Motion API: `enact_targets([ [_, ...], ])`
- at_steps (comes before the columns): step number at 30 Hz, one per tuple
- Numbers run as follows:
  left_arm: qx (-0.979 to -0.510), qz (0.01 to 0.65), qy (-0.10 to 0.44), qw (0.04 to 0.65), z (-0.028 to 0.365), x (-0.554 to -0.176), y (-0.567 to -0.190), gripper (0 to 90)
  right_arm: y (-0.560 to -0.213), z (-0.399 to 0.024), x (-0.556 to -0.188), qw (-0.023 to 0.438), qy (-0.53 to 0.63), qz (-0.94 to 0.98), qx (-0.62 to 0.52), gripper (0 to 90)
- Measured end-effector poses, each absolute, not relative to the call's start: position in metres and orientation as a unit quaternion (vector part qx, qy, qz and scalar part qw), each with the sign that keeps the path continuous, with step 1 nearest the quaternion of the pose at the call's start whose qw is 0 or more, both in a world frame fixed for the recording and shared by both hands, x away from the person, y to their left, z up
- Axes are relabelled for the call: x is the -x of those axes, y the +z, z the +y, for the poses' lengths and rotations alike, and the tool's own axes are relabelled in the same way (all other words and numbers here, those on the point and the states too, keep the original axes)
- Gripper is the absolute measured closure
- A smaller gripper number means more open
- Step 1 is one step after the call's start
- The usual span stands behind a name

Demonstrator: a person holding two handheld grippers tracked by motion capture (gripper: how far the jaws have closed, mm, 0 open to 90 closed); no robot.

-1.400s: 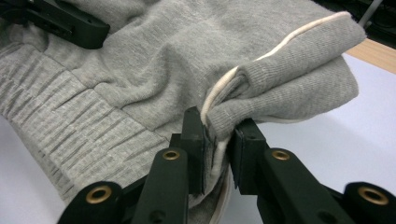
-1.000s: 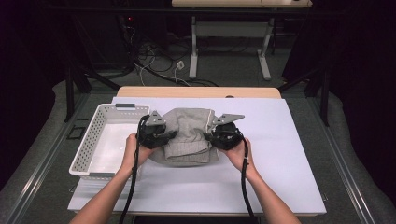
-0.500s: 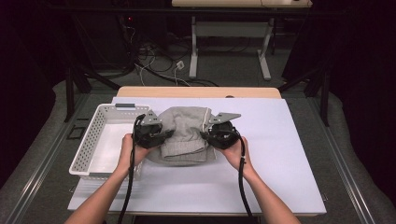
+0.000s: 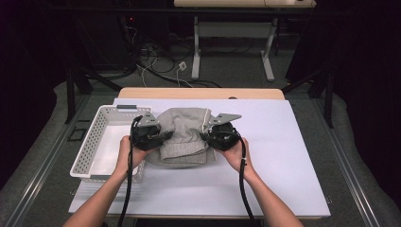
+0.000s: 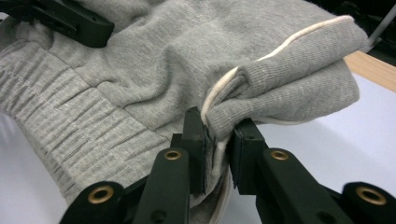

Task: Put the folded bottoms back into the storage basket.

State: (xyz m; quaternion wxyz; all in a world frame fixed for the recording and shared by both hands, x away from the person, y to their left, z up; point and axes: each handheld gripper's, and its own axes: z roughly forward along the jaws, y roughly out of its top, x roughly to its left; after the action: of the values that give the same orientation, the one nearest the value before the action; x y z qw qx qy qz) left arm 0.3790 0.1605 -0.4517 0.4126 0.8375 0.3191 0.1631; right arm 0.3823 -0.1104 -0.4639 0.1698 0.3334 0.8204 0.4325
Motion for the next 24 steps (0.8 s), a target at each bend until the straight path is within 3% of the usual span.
enact_targets([
  [24, -0.831, 0.325, 0.176, 0.415, 0.179, -0.374, -0.441, 76.7, -0.454, -0.093, -0.386, 0.169, 0.442, 0.821, -0.32, 78.5],
])
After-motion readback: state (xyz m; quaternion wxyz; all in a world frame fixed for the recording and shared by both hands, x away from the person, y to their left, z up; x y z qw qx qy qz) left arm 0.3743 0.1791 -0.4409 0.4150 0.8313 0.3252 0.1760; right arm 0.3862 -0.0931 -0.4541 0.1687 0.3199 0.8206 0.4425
